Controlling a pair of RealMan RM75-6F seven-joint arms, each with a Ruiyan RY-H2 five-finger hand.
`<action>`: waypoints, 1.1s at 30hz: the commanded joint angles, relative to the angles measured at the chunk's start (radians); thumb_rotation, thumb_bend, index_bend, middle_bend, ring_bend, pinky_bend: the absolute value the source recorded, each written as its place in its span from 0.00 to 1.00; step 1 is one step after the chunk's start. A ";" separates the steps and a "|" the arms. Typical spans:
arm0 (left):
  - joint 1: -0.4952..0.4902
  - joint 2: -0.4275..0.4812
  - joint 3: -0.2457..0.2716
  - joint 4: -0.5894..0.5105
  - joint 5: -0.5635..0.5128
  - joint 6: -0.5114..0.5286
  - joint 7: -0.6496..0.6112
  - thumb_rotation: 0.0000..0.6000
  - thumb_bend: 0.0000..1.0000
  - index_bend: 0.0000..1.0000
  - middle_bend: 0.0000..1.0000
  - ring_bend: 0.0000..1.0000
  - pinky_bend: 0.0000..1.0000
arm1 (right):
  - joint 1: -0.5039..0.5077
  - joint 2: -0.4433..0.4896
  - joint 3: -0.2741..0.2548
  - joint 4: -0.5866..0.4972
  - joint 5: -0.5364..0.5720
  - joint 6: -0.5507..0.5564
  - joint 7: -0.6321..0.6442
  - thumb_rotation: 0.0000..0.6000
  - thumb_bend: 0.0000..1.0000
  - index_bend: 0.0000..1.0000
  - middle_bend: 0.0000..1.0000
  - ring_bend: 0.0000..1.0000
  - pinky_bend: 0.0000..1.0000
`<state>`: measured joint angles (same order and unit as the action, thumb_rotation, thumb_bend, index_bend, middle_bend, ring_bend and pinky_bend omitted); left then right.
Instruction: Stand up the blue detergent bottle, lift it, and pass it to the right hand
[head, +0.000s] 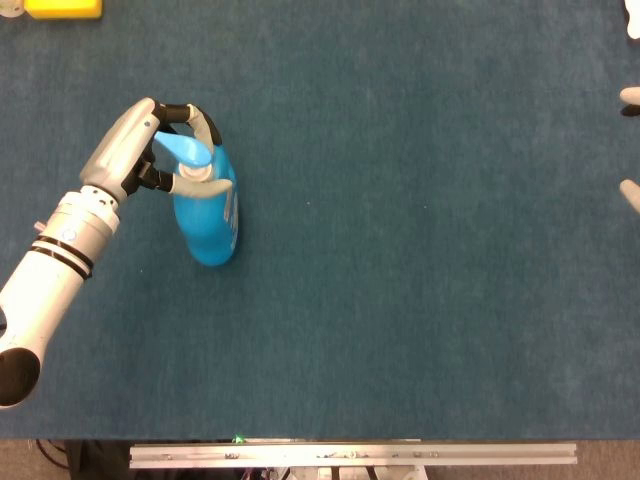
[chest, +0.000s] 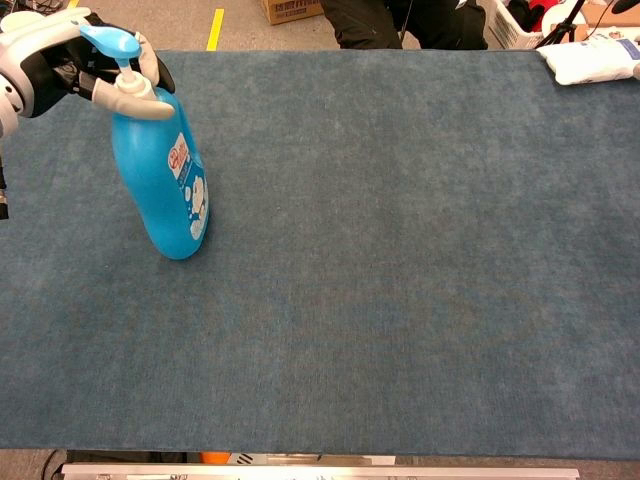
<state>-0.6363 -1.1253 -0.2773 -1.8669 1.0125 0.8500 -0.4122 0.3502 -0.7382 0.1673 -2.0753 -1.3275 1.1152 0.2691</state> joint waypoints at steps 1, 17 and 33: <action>0.004 0.002 -0.006 0.002 0.002 -0.007 -0.016 1.00 0.16 0.70 0.64 0.47 0.57 | -0.001 0.001 0.000 -0.001 0.001 0.000 0.001 1.00 0.27 0.20 0.30 0.16 0.22; 0.061 0.141 -0.044 -0.026 0.225 -0.042 -0.232 1.00 0.19 0.69 0.66 0.49 0.60 | 0.024 0.004 0.013 -0.026 -0.017 -0.021 -0.009 1.00 0.27 0.20 0.30 0.16 0.22; 0.032 0.240 -0.022 0.005 0.595 0.023 -0.770 1.00 0.19 0.67 0.64 0.46 0.60 | 0.149 -0.008 0.054 -0.076 -0.011 -0.188 0.066 1.00 0.27 0.20 0.30 0.16 0.22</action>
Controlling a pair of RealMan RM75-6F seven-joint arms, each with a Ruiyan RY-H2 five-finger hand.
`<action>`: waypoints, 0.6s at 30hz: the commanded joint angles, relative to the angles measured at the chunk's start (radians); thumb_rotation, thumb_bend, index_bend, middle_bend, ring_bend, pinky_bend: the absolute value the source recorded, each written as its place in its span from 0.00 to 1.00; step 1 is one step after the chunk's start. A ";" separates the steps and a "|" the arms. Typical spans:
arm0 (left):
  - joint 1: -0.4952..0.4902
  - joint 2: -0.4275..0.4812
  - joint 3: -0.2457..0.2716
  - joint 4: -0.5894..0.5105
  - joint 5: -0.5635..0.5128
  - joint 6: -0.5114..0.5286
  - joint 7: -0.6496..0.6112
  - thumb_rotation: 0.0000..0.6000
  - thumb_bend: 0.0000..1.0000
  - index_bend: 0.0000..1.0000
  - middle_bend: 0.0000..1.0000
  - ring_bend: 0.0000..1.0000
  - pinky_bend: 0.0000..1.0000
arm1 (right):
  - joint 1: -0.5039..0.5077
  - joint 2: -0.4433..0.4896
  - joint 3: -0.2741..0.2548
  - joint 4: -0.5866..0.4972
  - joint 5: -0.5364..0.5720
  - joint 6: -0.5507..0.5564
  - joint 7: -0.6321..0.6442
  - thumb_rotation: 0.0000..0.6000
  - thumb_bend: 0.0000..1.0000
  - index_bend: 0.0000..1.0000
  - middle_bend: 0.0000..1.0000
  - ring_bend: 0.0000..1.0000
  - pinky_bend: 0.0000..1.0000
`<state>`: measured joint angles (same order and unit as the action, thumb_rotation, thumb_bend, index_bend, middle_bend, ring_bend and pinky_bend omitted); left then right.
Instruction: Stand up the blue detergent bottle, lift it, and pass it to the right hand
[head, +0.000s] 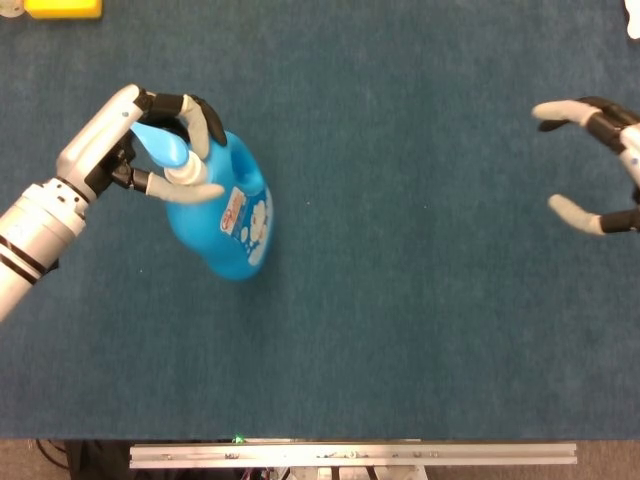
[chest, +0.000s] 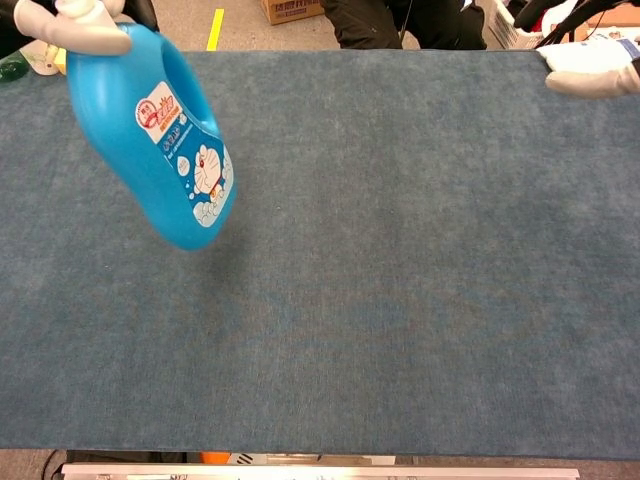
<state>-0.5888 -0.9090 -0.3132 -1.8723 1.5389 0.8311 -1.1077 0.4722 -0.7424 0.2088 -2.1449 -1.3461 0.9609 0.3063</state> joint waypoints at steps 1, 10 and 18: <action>-0.019 0.025 0.019 0.013 0.086 0.055 -0.093 1.00 0.19 0.67 0.64 0.46 0.60 | 0.035 -0.004 0.016 -0.007 0.009 -0.046 0.040 1.00 0.27 0.20 0.30 0.16 0.22; -0.061 0.026 0.089 0.053 0.228 0.157 -0.218 1.00 0.19 0.67 0.63 0.45 0.60 | 0.110 0.007 0.051 -0.018 0.023 -0.169 0.186 1.00 0.27 0.20 0.30 0.16 0.22; -0.099 0.012 0.150 0.090 0.298 0.240 -0.274 1.00 0.20 0.66 0.63 0.44 0.60 | 0.164 0.000 0.065 0.001 -0.033 -0.257 0.315 1.00 0.28 0.20 0.30 0.16 0.22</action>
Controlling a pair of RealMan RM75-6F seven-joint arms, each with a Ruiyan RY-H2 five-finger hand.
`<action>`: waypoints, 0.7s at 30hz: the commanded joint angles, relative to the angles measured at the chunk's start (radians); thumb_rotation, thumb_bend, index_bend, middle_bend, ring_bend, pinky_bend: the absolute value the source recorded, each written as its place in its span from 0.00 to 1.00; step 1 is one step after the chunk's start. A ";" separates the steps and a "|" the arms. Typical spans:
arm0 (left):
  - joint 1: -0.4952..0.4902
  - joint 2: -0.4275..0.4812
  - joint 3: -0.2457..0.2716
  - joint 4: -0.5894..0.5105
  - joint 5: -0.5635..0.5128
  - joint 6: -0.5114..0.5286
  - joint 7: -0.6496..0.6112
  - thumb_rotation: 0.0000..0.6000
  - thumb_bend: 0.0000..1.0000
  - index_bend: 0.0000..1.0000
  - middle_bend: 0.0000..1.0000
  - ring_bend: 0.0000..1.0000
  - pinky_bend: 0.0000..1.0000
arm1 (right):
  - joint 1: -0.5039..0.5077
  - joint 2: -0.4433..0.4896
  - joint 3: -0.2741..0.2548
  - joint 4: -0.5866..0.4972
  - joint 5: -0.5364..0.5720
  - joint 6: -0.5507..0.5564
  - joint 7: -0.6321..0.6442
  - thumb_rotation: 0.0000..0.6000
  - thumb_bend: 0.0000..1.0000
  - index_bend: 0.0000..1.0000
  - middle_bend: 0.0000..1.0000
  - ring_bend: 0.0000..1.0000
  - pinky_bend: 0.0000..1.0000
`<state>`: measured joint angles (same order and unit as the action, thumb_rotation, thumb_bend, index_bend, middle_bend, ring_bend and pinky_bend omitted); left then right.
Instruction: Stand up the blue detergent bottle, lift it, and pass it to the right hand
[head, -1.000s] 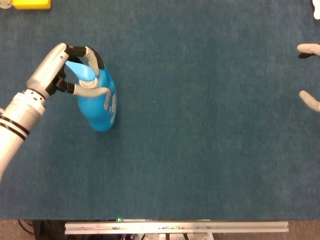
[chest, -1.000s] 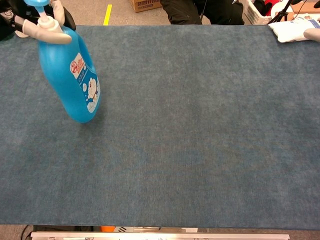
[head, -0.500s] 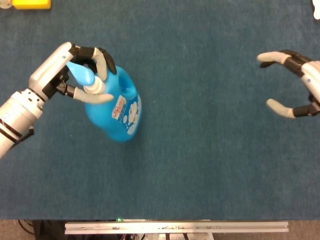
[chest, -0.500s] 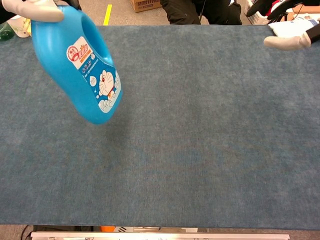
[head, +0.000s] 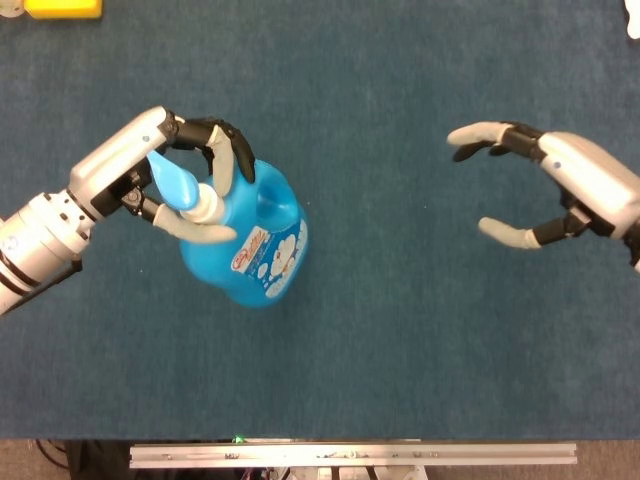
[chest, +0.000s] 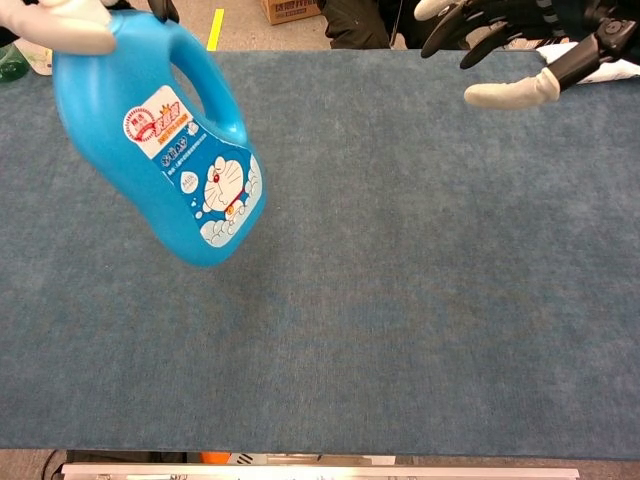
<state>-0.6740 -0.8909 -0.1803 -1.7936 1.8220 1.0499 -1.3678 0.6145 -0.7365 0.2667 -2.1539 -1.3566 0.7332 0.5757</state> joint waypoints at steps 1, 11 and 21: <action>-0.018 -0.009 0.020 0.014 0.017 0.028 -0.014 1.00 0.19 0.66 0.63 0.44 0.60 | 0.028 -0.010 0.009 0.015 -0.031 -0.037 0.062 1.00 0.28 0.20 0.30 0.16 0.22; -0.066 -0.033 0.061 0.022 0.035 0.092 -0.055 1.00 0.19 0.66 0.63 0.44 0.60 | 0.096 -0.079 0.012 0.066 -0.082 -0.076 0.110 1.00 0.28 0.20 0.30 0.16 0.22; -0.110 -0.052 0.101 0.037 0.056 0.133 -0.078 1.00 0.19 0.66 0.63 0.44 0.59 | 0.164 -0.187 0.015 0.107 -0.029 -0.089 0.080 1.00 0.25 0.20 0.29 0.16 0.22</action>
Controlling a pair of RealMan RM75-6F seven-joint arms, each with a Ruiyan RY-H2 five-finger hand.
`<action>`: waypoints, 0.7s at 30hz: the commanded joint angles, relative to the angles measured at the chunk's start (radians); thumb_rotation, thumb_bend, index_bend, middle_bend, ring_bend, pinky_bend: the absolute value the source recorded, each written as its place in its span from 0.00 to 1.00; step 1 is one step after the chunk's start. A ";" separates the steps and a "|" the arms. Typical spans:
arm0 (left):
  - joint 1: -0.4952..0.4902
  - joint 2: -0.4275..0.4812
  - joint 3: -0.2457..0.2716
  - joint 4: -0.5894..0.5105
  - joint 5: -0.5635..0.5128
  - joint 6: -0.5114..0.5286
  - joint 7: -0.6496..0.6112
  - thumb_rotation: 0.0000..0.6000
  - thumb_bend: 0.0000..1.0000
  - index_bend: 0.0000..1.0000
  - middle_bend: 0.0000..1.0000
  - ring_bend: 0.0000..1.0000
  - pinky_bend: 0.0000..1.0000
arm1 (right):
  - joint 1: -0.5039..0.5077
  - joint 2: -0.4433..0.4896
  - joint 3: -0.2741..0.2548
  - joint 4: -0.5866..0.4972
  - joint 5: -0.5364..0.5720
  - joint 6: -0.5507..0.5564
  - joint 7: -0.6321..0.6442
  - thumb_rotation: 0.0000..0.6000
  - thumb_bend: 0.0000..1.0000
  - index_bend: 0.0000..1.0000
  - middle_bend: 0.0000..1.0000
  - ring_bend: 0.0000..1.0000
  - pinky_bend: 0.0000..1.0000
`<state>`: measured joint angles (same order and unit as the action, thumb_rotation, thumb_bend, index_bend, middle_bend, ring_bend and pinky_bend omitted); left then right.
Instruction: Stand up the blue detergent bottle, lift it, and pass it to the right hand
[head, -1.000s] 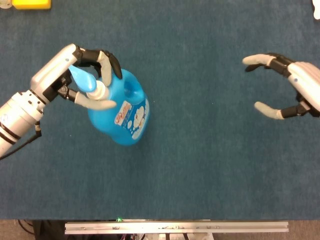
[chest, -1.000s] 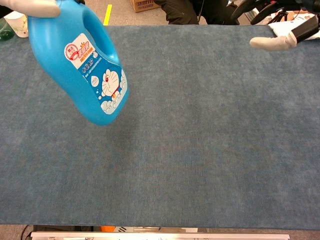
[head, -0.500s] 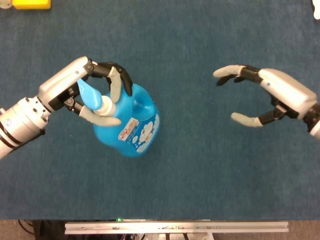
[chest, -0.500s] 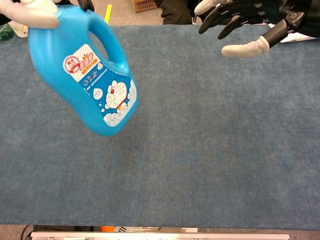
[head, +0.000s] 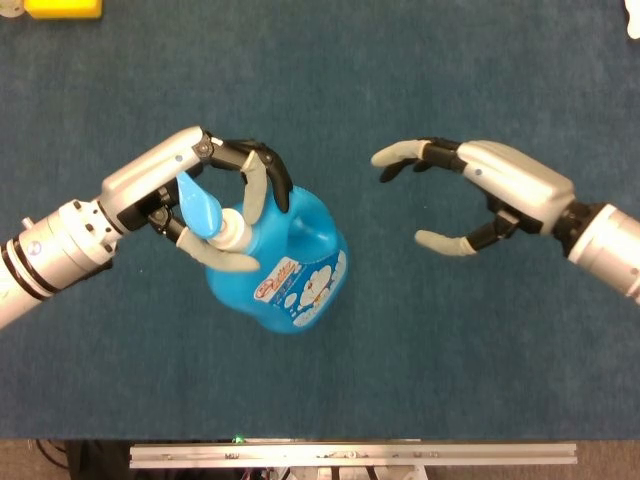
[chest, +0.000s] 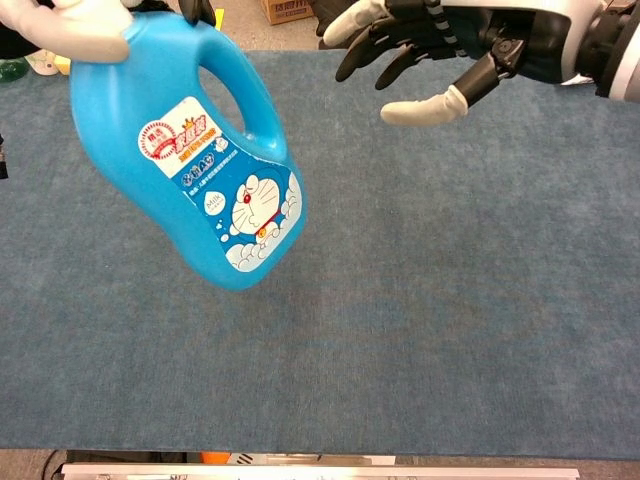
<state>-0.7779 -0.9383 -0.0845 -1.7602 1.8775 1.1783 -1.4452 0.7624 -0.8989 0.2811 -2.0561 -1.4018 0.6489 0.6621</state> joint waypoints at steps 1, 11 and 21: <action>-0.009 -0.006 0.008 0.004 -0.001 0.007 -0.001 1.00 0.19 0.66 0.63 0.44 0.59 | 0.021 -0.036 0.001 0.013 0.022 -0.005 -0.007 1.00 0.25 0.20 0.29 0.16 0.22; -0.042 -0.027 0.024 0.005 -0.032 0.013 0.009 1.00 0.20 0.66 0.62 0.44 0.59 | 0.065 -0.148 0.016 0.052 0.076 0.015 -0.017 1.00 0.18 0.20 0.28 0.16 0.22; -0.063 -0.038 0.041 0.008 -0.037 0.029 0.009 1.00 0.20 0.66 0.62 0.43 0.59 | 0.084 -0.211 0.021 0.081 0.132 0.042 -0.060 1.00 0.18 0.20 0.28 0.16 0.23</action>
<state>-0.8404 -0.9754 -0.0441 -1.7523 1.8410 1.2069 -1.4369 0.8437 -1.1052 0.3009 -1.9780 -1.2736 0.6892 0.6045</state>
